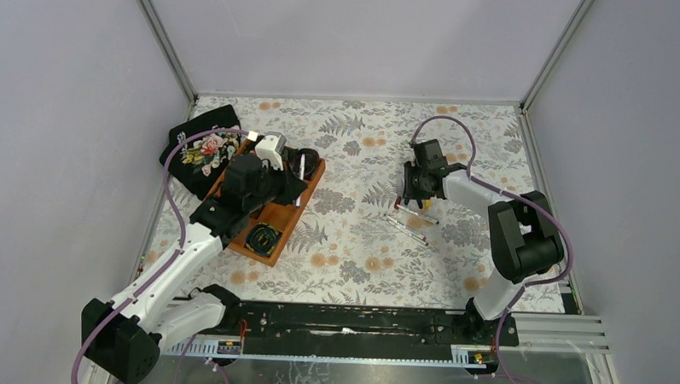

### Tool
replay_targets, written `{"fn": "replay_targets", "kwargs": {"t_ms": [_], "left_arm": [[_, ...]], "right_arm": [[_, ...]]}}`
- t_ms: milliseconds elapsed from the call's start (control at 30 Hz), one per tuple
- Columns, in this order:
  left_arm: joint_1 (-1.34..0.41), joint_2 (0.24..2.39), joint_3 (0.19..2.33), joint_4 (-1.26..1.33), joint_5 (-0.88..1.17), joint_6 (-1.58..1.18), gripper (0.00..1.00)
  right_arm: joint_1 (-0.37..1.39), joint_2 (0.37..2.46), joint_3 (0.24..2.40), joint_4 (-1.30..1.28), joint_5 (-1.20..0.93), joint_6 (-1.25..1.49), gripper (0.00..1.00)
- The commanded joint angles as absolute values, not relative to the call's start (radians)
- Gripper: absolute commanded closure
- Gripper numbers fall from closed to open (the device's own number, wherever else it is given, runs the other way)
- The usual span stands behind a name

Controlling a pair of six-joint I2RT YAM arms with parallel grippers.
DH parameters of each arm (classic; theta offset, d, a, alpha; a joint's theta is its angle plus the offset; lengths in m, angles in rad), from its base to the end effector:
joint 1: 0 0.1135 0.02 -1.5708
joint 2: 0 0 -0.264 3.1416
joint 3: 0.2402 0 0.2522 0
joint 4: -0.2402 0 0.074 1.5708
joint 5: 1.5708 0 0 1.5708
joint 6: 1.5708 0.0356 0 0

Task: Insert the pens into the pen caps

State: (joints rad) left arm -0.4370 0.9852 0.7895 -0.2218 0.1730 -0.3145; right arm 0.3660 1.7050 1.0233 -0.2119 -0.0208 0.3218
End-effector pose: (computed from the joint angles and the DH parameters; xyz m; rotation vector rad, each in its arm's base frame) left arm 0.2019 -0.1011 0.3005 0.2396 2.0279 -0.6510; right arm 0.3284 0.1267 0.1820 -0.0642 2.4912 0.3203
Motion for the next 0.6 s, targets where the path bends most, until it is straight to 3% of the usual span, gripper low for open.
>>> {"fn": "replay_targets", "kwargs": {"t_ms": [0,567], "left_arm": [[-0.433,0.965,0.783,-0.195,0.153,-0.288,1.00],[-0.432,0.967,0.786,-0.195,0.156,-0.288,1.00]], "right_arm": [[0.363,1.751,1.088,-0.203,0.080,0.358,0.71],[0.364,1.894,1.144,-0.223,0.115,0.362,0.67]]}}
